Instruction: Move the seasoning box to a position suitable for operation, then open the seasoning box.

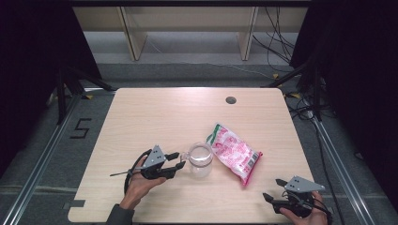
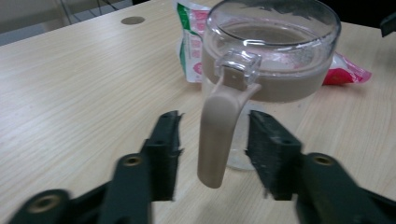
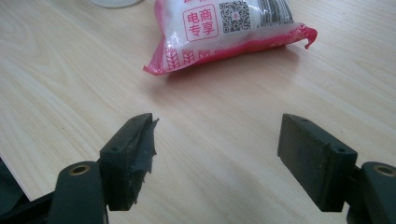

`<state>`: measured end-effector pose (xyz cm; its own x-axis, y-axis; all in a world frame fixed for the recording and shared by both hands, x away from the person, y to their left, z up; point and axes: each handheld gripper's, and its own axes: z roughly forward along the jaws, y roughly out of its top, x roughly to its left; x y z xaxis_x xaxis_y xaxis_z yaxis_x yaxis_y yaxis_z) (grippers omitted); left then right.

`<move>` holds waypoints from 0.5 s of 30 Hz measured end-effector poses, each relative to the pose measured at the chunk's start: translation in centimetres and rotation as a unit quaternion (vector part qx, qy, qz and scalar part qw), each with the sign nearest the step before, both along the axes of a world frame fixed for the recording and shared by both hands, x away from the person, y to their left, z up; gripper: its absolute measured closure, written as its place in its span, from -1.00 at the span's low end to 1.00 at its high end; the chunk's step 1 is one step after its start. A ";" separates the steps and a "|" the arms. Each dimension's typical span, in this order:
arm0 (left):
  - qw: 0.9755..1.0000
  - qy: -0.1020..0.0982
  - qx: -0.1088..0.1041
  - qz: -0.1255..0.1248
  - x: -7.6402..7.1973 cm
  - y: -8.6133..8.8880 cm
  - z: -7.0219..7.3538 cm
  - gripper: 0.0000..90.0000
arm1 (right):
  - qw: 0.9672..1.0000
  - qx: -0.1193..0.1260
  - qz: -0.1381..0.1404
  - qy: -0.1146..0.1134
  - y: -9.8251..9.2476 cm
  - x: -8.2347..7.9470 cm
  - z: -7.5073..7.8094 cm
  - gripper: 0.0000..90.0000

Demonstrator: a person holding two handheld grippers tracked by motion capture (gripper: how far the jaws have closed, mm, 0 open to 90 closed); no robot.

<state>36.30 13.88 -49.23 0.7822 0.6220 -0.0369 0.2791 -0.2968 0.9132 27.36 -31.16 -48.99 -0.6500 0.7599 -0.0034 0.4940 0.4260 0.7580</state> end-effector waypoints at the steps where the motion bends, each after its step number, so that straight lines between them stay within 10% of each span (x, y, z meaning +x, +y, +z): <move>1: 1.000 0.005 -0.004 0.002 0.0 0.1 0.1 0.07 | 1.000 0.000 0.000 0.000 0.0 0.0 0.0 -0.37; 8: 1.000 0.022 -0.007 0.013 -0.3 1.0 1.5 -0.32 | 1.000 -0.004 0.001 -0.001 0.0 0.0 0.0 -0.37; 15: 0.998 0.028 -0.037 0.030 -1.1 1.3 2.7 -0.23 | 1.000 -0.003 0.005 0.001 0.3 0.1 0.0 -0.37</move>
<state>35.17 15.14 -46.49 0.7386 0.6620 -0.1276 0.3462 -0.2101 0.9143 27.49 -30.83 -48.96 -0.6573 0.7536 -0.0068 0.4916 0.4356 0.7540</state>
